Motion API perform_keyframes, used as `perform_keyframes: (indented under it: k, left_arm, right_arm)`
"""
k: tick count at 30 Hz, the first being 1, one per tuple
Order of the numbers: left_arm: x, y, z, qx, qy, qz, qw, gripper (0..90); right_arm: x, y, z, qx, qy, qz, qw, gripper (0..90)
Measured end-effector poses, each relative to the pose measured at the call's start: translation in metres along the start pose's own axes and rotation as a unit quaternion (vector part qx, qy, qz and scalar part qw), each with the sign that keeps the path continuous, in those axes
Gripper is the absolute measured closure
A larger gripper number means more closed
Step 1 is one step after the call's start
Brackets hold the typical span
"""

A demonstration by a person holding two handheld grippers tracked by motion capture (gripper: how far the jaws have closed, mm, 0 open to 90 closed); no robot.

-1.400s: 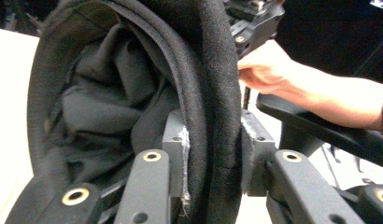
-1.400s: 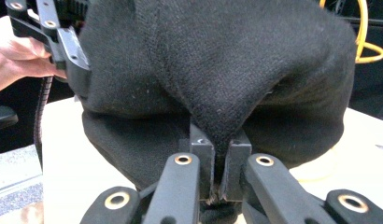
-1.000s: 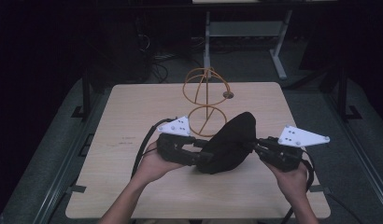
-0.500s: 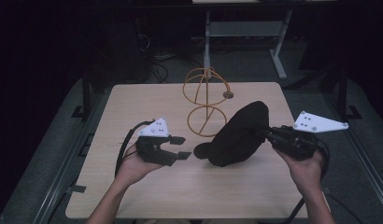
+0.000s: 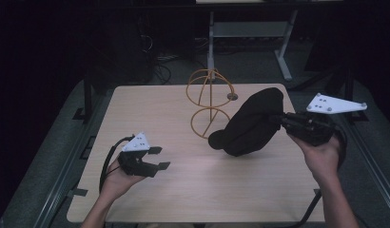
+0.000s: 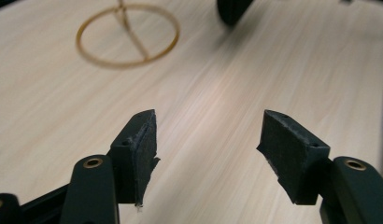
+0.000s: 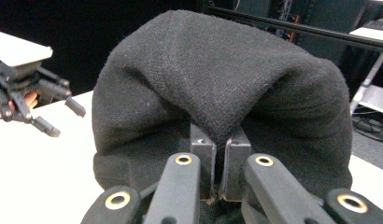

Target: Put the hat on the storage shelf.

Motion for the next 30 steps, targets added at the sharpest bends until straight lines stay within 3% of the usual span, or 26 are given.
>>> perform_keyframes:
  k: [6,17,18,22,24,30]
  left_arm:
    - [0.013,-0.007,-0.026,0.03,0.012,0.023,0.9992,32.0]
    - [0.016,-0.01,-0.029,0.026,0.01,0.032,0.9991,31.5]
    - [0.017,-0.01,-0.03,0.021,0.019,0.033,0.9991,31.0]
    - [0.021,-0.009,-0.032,0.027,0.015,0.033,0.999,30.3]
    - [0.022,-0.011,-0.034,0.025,0.026,0.031,0.9988,30.1]
    - [0.024,-0.011,-0.035,0.025,0.025,0.03,0.9989,30.0]
  right_arm:
    - [-0.009,-0.006,0.026,0.011,0.012,-0.008,0.9998,86.3]
    - [-0.021,-0.024,0.065,0.015,0.022,-0.008,0.9996,86.2]
    - [-0.023,-0.029,0.073,0.018,0.025,-0.008,0.9995,86.2]
    - [-0.028,-0.043,0.086,0.022,0.027,-0.006,0.9994,86.1]
    - [-0.031,-0.049,0.092,0.025,0.027,-0.005,0.9993,86.2]
    - [-0.04,-0.069,0.107,0.04,0.025,-0.003,0.9989,86.0]
Point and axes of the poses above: each handheld gripper's, and its own axes: y roughly backward along the jaws, z roughly out of its top, x roughly to its left, the point moved 2 cm from there along -y, roughly forward along the jaws, and after that the axes turned 8 degrees about z, right-handed, at the moved point
